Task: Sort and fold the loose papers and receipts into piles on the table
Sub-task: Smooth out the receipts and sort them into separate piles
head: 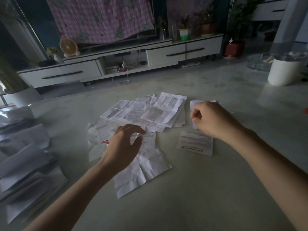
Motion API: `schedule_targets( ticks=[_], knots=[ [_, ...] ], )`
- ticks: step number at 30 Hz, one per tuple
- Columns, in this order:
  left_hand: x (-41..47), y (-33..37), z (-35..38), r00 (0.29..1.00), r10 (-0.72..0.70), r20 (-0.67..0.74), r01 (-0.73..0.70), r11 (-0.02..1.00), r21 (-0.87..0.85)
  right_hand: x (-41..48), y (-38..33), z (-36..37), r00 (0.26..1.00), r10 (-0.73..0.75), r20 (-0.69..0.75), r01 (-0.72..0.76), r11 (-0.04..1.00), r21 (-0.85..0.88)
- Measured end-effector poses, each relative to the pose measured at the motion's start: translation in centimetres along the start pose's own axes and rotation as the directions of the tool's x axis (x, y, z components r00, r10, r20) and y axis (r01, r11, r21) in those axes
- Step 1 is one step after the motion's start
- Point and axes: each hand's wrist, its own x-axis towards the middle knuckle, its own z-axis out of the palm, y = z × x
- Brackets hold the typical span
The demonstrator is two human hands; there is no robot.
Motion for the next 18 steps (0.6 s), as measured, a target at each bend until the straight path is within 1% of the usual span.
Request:
schedule_targets(
  ticks=[1,3,6,7,9,12,15,18],
  knots=[
    [0.0,0.1,0.1,1.0,0.024,0.009,-0.025,1.0,0.02,0.0,0.1,0.0,0.999,-0.031,-0.018,0.032,0.999,0.037],
    [0.2,0.4,0.7,0.999,0.041,0.017,-0.042,0.999,0.019,-0.2,-0.1,0.5,0.992,-0.122,-0.001,0.122,0.992,0.011],
    [0.7,1.1,1.9,1.0,0.001,-0.022,-0.003,0.996,-0.084,-0.4,-1.1,2.3,0.958,-0.245,0.152,0.269,0.948,-0.168],
    [0.8,1.3,2.3,0.999,-0.027,-0.04,0.022,0.991,-0.132,-0.3,-1.5,2.9,0.943,-0.264,0.204,0.308,0.924,-0.225],
    [0.9,1.6,3.1,0.993,-0.075,-0.087,0.055,0.977,-0.208,0.1,-2.3,3.6,0.924,-0.27,0.27,0.345,0.894,-0.288],
    [1.0,1.8,3.5,0.985,-0.089,-0.149,0.045,0.96,-0.277,0.9,-2.7,4.1,0.916,-0.252,0.313,0.346,0.89,-0.295],
    [0.8,1.0,2.8,0.977,-0.083,-0.197,0.019,0.952,-0.306,1.2,-2.4,4.6,0.916,-0.28,0.288,0.356,0.897,-0.261],
    [0.3,0.0,2.3,0.968,-0.152,-0.2,0.057,0.909,-0.413,1.4,-2.1,4.5,0.927,-0.333,0.172,0.363,0.913,-0.187]
  ],
)
